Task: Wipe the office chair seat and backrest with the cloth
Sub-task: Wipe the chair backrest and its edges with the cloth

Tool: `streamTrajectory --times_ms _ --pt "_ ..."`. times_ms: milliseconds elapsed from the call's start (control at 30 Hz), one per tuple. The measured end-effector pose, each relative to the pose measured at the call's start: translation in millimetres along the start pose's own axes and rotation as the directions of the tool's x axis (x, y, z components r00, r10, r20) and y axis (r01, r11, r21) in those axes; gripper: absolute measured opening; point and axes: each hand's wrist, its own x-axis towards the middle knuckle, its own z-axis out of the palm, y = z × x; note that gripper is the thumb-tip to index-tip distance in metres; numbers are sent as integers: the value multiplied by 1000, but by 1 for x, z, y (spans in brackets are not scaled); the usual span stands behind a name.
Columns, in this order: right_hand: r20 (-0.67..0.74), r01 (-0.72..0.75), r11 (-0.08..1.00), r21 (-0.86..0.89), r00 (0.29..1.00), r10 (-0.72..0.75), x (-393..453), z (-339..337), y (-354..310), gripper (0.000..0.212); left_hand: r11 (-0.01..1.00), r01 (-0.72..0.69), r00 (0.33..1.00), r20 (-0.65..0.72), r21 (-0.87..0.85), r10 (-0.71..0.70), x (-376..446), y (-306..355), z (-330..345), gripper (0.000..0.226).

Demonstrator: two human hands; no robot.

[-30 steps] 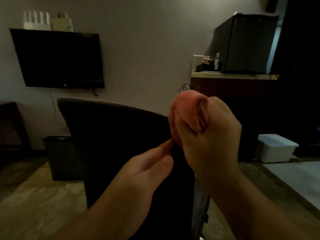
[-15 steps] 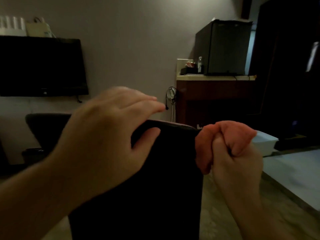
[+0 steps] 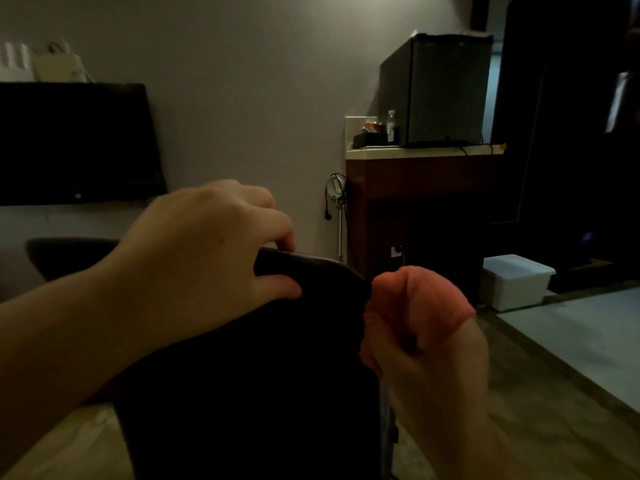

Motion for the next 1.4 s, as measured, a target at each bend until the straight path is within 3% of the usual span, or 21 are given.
streamTrajectory --times_ms 100,167,267,300,333,433,667,767,933,967,1067,1167,1233,1300,1400 --pt "56 -154 983 99 987 149 -12 -4 16 14 999 37 999 23 -22 -37 1 -3 0 42" --pt "72 -223 959 173 974 214 -16 -5 25 5 994 55 998 33 -95 -52 3 -2 1 41" --pt "22 -222 950 221 975 223 -10 -2 31 46 985 54 998 30 -163 -50 9 -1 4 40" --pt "-20 -204 959 198 977 212 -6 -1 31 54 984 55 998 28 -170 -51 12 0 5 41" --pt "-55 -163 976 143 984 172 -2 0 31 48 983 55 998 25 -175 -51 15 0 5 42" --pt "-82 6 989 -146 996 -18 11 -9 29 15 987 45 999 28 -157 -41 23 3 8 45" --pt "-1 226 878 -422 968 -249 35 -18 5 23 995 26 1000 -8 -95 -27 35 22 11 44" --pt "-34 112 966 -232 992 -123 27 -38 25 20 999 7 1000 -13 -41 -7 42 36 11 40" --pt "-39 -141 990 -29 989 139 36 -54 26 15 1000 4 990 138 22 -7 65 51 12 42" --pt "-42 -106 992 -68 994 103 39 -55 24 17 1000 4 986 166 22 -8 69 54 15 42" --pt "-29 40 916 -399 998 -56 48 -57 17 19 1000 8 983 183 20 -12 83 64 20 41" --pt "22 101 855 -509 994 -104 64 -64 17 27 1000 4 978 210 11 -6 94 73 24 42" --pt "59 56 917 -395 998 -35 71 -75 21 17 999 7 968 252 -41 3 101 75 26 40" --pt "12 -116 968 -222 993 121 70 -87 27 22 996 -5 959 281 -90 30 104 71 23 43" --pt "20 -257 947 -192 964 266 69 -101 37 22 997 -77 972 221 -9 77 99 55 13 55"
